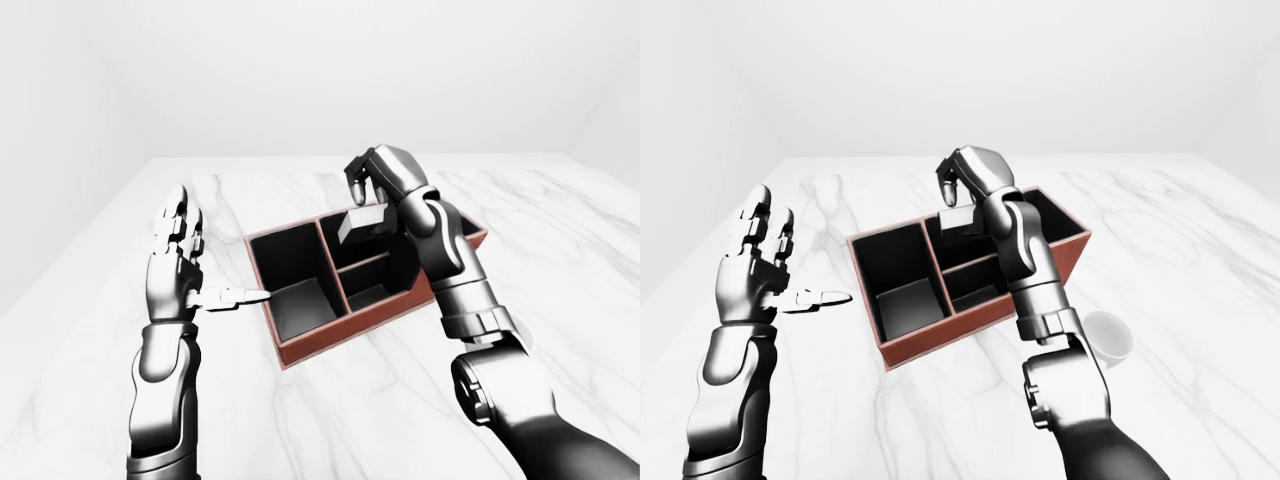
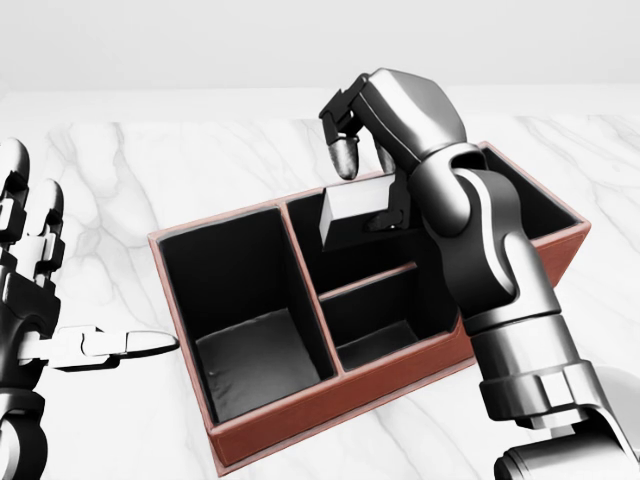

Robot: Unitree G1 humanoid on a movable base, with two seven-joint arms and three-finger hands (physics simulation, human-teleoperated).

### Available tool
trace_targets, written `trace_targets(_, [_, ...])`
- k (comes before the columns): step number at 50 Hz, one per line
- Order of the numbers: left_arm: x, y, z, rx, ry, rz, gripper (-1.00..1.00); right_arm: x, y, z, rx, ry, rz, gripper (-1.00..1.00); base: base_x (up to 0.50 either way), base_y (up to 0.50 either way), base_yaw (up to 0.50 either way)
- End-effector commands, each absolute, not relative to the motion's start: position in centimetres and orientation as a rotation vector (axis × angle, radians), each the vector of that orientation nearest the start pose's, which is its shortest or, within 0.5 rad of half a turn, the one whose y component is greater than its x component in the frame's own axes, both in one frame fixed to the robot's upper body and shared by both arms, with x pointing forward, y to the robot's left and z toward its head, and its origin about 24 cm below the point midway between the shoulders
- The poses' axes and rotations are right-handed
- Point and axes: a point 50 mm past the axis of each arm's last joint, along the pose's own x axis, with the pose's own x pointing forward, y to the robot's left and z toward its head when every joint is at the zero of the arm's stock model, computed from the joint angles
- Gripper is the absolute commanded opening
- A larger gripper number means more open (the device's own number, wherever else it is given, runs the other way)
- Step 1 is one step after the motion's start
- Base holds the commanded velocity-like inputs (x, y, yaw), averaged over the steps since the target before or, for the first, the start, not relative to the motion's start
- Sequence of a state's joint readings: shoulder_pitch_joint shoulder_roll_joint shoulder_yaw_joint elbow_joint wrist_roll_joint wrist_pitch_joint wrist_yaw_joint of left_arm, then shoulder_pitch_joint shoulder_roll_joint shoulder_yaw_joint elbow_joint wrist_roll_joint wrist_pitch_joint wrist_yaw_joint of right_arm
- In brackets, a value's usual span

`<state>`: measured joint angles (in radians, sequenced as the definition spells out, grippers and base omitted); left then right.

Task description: Pick up the book and place it in the front compartment of the caddy.

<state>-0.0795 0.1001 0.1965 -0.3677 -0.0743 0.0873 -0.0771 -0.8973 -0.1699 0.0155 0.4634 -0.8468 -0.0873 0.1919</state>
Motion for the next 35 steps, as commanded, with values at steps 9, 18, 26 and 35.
trace_targets(9, [25.1,19.8,14.2,0.058,-0.367,0.072,0.96,38.6,-10.1,21.8,-1.074,-0.455,0.132,-1.00,0.00,0.00,0.00])
trace_targets(18, [25.1,19.8,14.2,0.058,-0.367,0.072,0.96,39.2,-10.4,21.3,-1.078,-0.422,0.116,-1.00,0.00,0.00,0.00])
trace_targets(26, [25.1,19.8,14.2,0.058,-0.369,0.072,0.96,39.7,-10.5,20.8,-1.080,-0.399,0.105,-1.00,0.00,0.00,0.00])
trace_targets(35, [25.0,19.8,14.4,0.058,-0.375,0.073,0.96,40.0,-10.4,20.4,-1.086,-0.384,0.100,-1.00,0.00,0.00,0.00])
